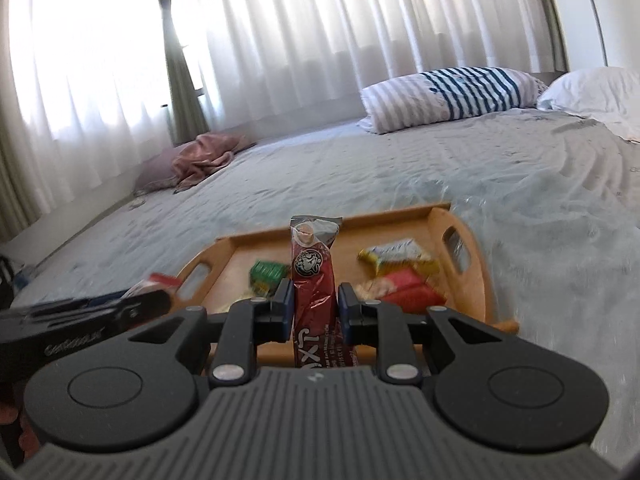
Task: Organize snacks
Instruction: 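Lift the candy packet and red stick bar and carry both over the tray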
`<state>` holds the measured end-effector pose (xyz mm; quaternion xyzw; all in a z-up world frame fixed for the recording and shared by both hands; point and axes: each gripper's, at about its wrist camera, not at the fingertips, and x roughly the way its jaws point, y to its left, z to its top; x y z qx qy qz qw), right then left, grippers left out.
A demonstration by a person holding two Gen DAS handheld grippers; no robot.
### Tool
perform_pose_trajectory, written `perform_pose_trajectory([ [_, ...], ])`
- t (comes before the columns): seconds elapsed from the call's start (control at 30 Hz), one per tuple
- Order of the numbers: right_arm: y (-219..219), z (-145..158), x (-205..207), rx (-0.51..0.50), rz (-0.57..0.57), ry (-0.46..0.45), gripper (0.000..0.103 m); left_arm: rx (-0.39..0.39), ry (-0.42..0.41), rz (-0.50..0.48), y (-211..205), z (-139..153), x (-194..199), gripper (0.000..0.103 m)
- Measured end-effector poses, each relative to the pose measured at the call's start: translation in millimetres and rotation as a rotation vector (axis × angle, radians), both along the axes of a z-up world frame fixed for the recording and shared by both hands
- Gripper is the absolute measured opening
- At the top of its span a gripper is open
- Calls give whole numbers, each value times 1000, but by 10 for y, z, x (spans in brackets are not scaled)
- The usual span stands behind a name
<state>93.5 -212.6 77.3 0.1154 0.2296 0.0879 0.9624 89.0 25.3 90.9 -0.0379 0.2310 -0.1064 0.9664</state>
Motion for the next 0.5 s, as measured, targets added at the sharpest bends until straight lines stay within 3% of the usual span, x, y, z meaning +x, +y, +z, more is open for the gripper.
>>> perform_pose_trajectory([
  [0.27,-89,41,625,42,-29,76,27,-45,14,33,138,59,574,29],
  [0.5,-87,32,1179,74,-31,195,27,-66,62,70,220,-81,1052,29],
])
